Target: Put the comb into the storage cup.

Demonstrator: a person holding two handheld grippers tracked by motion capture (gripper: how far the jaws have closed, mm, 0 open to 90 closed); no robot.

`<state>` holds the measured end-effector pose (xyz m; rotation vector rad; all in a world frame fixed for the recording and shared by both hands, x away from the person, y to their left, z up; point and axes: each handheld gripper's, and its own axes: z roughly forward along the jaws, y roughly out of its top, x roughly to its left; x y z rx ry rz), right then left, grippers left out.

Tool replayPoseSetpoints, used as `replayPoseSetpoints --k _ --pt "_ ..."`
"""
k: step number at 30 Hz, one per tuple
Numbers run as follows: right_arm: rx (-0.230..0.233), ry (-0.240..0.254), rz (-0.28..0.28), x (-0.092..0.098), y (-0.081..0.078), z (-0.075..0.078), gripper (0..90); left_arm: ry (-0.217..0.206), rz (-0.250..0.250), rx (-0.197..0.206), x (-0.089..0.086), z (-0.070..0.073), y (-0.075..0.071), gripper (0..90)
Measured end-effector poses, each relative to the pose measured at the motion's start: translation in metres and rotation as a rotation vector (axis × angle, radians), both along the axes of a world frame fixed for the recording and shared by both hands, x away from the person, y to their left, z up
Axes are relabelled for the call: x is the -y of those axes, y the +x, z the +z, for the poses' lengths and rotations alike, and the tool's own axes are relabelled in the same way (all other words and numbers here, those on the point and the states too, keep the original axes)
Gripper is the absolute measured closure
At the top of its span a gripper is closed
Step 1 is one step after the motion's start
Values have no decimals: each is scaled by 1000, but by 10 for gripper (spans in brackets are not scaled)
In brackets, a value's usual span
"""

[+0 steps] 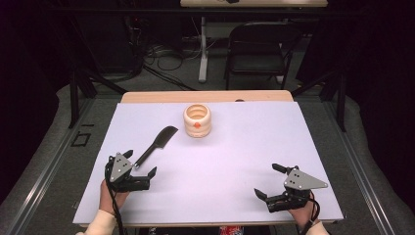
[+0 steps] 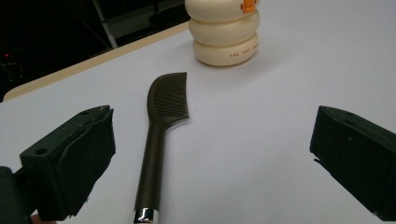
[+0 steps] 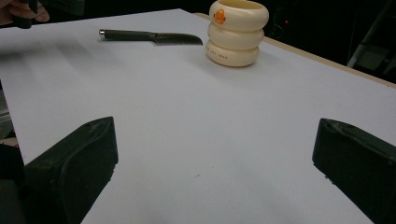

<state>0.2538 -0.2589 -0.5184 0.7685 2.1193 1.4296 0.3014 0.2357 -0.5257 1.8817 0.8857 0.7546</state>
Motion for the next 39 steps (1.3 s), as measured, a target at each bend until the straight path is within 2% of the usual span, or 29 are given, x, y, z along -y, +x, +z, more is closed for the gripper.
replayPoseSetpoints --k 5,17,21,25,39 --pt "-2 1 -1 0 0 0 0 18 17 -5 1 1 6 2" --pt "-7 -4 -2 0 1 -1 0 69 41 -46 7 5 23 2" --pt "-10 -2 -4 0 0 -1 0 71 48 -70 8 6 28 2" --pt "-10 -4 -4 0 1 -1 0 77 49 -73 9 7 30 2" --pt "-16 -12 -8 0 1 -2 0 110 76 -131 12 8 46 1"
